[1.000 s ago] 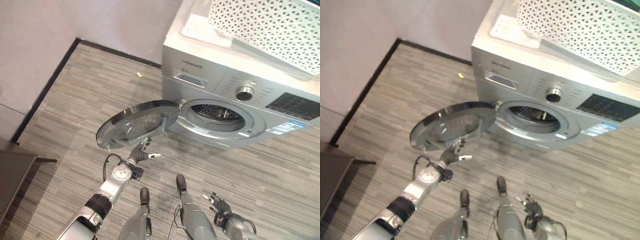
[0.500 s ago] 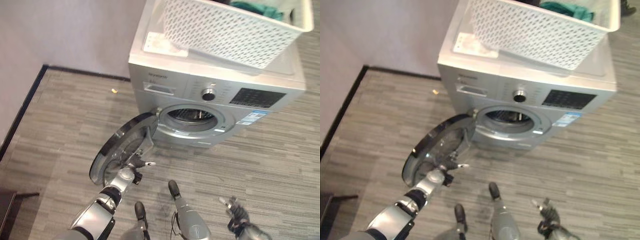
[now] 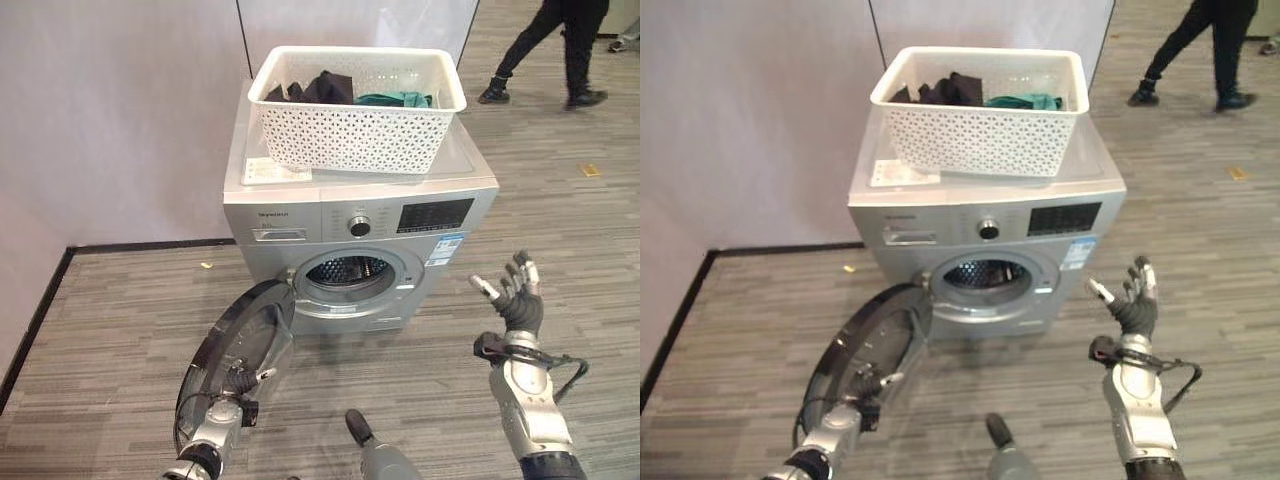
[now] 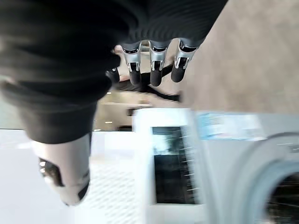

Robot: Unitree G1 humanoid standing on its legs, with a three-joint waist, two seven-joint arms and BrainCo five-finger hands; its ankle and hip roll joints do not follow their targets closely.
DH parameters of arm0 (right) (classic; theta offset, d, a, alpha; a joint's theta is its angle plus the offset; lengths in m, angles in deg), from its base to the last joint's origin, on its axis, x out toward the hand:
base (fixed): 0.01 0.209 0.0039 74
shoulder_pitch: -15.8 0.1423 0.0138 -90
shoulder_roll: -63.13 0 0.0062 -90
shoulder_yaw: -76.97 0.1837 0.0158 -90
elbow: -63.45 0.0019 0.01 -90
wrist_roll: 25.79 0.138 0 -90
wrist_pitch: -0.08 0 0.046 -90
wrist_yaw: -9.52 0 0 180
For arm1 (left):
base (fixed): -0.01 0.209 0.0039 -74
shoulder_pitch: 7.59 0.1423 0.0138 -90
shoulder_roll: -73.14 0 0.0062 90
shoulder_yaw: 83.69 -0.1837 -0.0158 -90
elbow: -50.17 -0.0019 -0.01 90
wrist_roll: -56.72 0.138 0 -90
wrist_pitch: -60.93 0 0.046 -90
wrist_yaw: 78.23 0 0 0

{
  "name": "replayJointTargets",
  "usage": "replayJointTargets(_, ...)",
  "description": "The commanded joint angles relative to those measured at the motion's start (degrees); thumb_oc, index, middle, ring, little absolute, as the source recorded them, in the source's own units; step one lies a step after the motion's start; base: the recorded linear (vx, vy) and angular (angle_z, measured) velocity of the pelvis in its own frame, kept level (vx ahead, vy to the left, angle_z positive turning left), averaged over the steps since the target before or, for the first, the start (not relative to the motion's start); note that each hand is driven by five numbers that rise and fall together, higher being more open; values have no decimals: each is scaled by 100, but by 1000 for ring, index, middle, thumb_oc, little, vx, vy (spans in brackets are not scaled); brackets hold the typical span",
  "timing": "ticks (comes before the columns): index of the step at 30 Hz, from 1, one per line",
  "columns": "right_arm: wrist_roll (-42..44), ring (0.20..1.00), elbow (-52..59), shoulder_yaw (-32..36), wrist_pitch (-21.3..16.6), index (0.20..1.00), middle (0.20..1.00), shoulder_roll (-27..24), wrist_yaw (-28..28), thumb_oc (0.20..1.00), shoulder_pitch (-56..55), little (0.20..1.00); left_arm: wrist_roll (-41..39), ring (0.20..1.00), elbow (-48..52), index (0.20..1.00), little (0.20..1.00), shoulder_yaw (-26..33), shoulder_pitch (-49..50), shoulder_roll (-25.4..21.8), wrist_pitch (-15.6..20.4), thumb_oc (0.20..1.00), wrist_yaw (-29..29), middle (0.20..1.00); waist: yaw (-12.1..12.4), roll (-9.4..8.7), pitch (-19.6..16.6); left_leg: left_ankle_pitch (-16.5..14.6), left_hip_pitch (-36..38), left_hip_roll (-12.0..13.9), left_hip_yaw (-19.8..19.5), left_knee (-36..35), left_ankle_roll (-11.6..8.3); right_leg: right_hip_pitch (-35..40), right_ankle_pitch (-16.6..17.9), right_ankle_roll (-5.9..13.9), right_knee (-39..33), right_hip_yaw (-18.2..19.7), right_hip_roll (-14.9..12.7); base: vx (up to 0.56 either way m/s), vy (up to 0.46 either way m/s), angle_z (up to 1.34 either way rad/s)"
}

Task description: Grab the laundry basket,head to the washer,open it,put in the laundry and shut it.

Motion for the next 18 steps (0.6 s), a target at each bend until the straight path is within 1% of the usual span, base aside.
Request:
replayJointTargets(1,-660,1000,552,495,-383,1000,1000,-242,262,1000,476,1000,-93,1000,-229,1000,1000,185,-262,-72,173,1000,106,1000,9,376,65,-843,170,-288,-872,326,382,-352,-585,97,900,180,431,115,-17,-4)
replayJointTargets(2,-710,1000,664,441,-437,1000,1000,-248,328,1000,625,1000,-83,1000,-259,1000,1000,196,-249,-74,170,1000,101,1000,33,394,42,-861,147,-290,-902,367,391,-392,-481,136,785,265,441,180,-66,-12)
replayJointTargets(3,-881,1000,936,327,-501,1000,1000,-262,441,1000,1049,1000,-66,1000,-348,1000,1000,208,-305,-81,148,1000,79,1000,94,442,58,-993,156,-252,-1001,499,423,-599,-362,212,542,314,436,133,-73,-12)
replayJointTargets(4,-885,1000,938,322,-497,1000,1000,-259,444,1000,1062,1000,-65,1000,-352,1000,1000,217,-316,-84,149,1000,79,1000,95,423,58,-972,130,-263,-991,510,411,-613,-326,210,526,327,426,221,-91,-19)
replayJointTargets(5,-1061,1000,1129,244,-510,1000,1000,-281,553,1000,1379,1000,-16,1000,-358,1000,1000,167,-379,-68,132,1000,53,1000,169,399,87,-1054,195,-287,-1158,622,407,-771,-303,202,291,271,326,107,-47,-12)
replayJointTargets(6,-1073,1000,1126,241,-505,1000,1000,-282,562,1000,1396,1000,-15,1000,-359,1000,1000,172,-391,-67,130,1000,53,1000,150,406,103,-1064,194,-284,-1176,635,412,-754,-302,204,274,253,319,261,-72,-6)
replayJointTargets(7,-1216,1000,1312,197,-498,1000,1000,-328,675,1000,1698,1000,49,1000,-373,1000,1000,91,-485,-27,117,1000,21,1000,168,396,147,-1177,359,-295,-1334,688,381,-835,-290,215,107,174,198,212,-64,20)
replayJointTargets(8,-1258,1000,1333,191,-477,1000,1000,-395,709,1000,1853,1000,77,1000,-411,1000,1000,42,-550,-7,109,1000,-13,1000,162,382,151,-1225,451,-278,-1413,693,350,-846,-274,226,72,140,144,211,-67,31)
replayJointTargets(9,-1260,1000,1322,191,-477,1000,1000,-403,714,1000,1871,1000,77,1000,-418,1000,1000,44,-566,-2,111,1000,-15,1000,145,389,168,-1223,458,-274,-1431,691,350,-832,-277,226,67,121,137,228,-134,64)
replayJointTargets(10,-1392,1000,1278,204,-420,1000,1000,-574,813,1000,2157,1000,128,1000,-512,1000,1000,-49,-679,50,92,1000,-62,1000,178,350,129,-1288,623,-207,-1586,670,274,-842,-227,237,57,43,36,157,-103,69)
replayJointTargets(11,-1393,1000,1261,203,-423,1000,1000,-586,820,1000,2178,1000,128,1000,-521,1000,1000,-47,-697,56,95,1000,-63,1000,159,358,144,-1284,628,-202,-1607,666,272,-831,-231,236,54,22,29,349,-232,105)
replayJointTargets(12,-1475,1000,1233,307,-354,1000,1000,-783,916,1000,2305,1000,172,1000,-644,1000,1000,-126,-781,99,51,1000,-112,1000,161,309,61,-1338,816,-108,-1781,618,159,-801,-168,247,141,-20,-23,194,-132,83)
replayJointTargets(13,-1474,1000,1226,310,-354,1000,1000,-792,919,1000,2311,1000,171,1000,-652,1000,1000,-129,-791,106,54,1000,-113,1000,145,315,70,-1329,825,-101,-1802,608,154,-791,-175,243,144,-42,-28,414,-326,78)
replayJointTargets(14,-1483,1000,1224,409,-314,1000,1000,-1030,887,1000,2387,1000,213,1000,-785,1000,1000,-164,-824,145,41,1000,-143,1000,158,233,-125,-1320,1043,91,-1907,514,-11,-638,-170,202,269,-130,-66,227,-201,48)
replayJointTargets(15,-1480,1000,1223,415,-313,1000,1000,-1037,885,1000,2383,1000,214,1000,-789,1000,1000,-170,-825,152,42,1000,-142,1000,148,247,-124,-1311,1056,110,-1923,492,-19,-632,-183,194,279,-154,-59,426,-428,60)
replayJointTargets(16,-1542,1000,1285,547,-273,1000,1000,-1305,838,1000,2393,1000,216,1000,-970,1000,1000,-162,-845,197,16,1000,-136,1000,123,252,-268,-1042,1109,423,-2012,571,-213,-587,-232,102,556,-231,128,285,-345,56)
replayJointTargets(17,-1552,1000,1340,614,-273,1000,1000,-1392,824,1000,2371,1000,207,1000,-1023,1000,1000,-174,-857,199,0,1000,-124,1000,126,237,-303,-783,1084,571,-2053,729,-306,-543,-317,7,688,-280,286,365,-500,49)
replayJointTargets(18,-1523,1000,1340,615,-275,1000,1000,-1519,774,1000,2399,1000,186,1000,-1063,1000,1000,-167,-853,199,1,1000,-133,1000,129,235,-341,-348,987,772,-2098,1024,-477,-492,-435,-148,811,-439,455,185,-262,27)
